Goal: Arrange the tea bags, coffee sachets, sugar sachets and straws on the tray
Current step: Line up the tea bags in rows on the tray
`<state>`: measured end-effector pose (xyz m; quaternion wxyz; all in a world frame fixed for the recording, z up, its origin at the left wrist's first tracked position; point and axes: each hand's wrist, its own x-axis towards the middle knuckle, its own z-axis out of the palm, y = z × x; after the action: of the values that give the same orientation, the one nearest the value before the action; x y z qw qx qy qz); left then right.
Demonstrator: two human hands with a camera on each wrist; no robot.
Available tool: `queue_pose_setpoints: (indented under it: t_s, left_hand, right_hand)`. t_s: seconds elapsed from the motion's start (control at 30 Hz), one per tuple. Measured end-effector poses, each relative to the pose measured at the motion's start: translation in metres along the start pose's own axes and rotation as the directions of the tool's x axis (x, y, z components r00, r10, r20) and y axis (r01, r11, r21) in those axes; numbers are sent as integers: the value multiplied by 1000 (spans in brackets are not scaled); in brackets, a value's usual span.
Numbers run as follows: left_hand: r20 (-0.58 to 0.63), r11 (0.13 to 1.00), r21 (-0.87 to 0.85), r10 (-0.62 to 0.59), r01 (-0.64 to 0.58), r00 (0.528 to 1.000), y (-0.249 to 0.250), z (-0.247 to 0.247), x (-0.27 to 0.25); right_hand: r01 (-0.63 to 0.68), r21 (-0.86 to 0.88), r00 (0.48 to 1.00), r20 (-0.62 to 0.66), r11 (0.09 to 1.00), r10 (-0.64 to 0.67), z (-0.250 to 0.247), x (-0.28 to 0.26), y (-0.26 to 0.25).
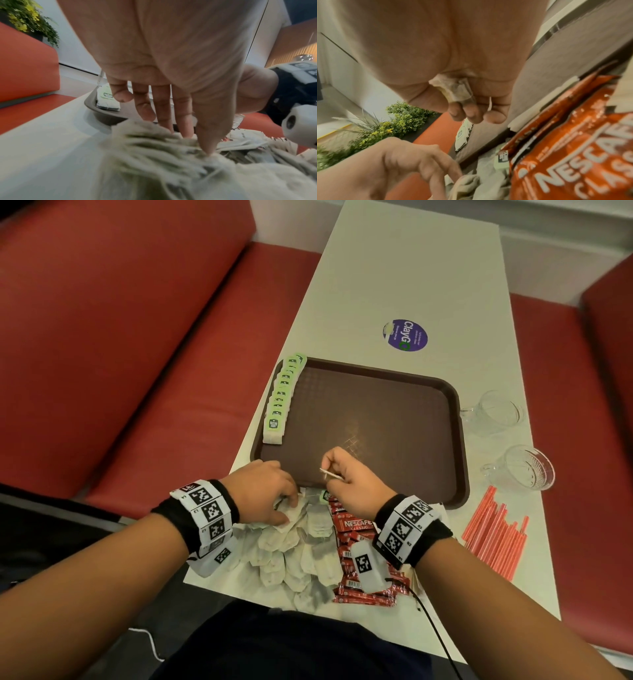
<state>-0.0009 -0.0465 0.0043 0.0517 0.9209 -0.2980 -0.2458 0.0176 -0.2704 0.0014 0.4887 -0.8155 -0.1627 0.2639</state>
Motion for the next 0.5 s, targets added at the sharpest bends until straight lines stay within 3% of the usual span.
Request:
queue_pose_setpoints:
  t_s: [0.27, 0.5]
  left_hand:
    - [-288, 987, -149, 10, -55, 957, 3, -16, -6]
    - [-566, 976, -196, -31, -97, 824, 9, -42, -12]
  right_hand:
    - [44, -133, 999, -7, 990, -45, 4, -1, 1]
    - [90, -123, 985, -135, 988, -107, 3, 10, -5]
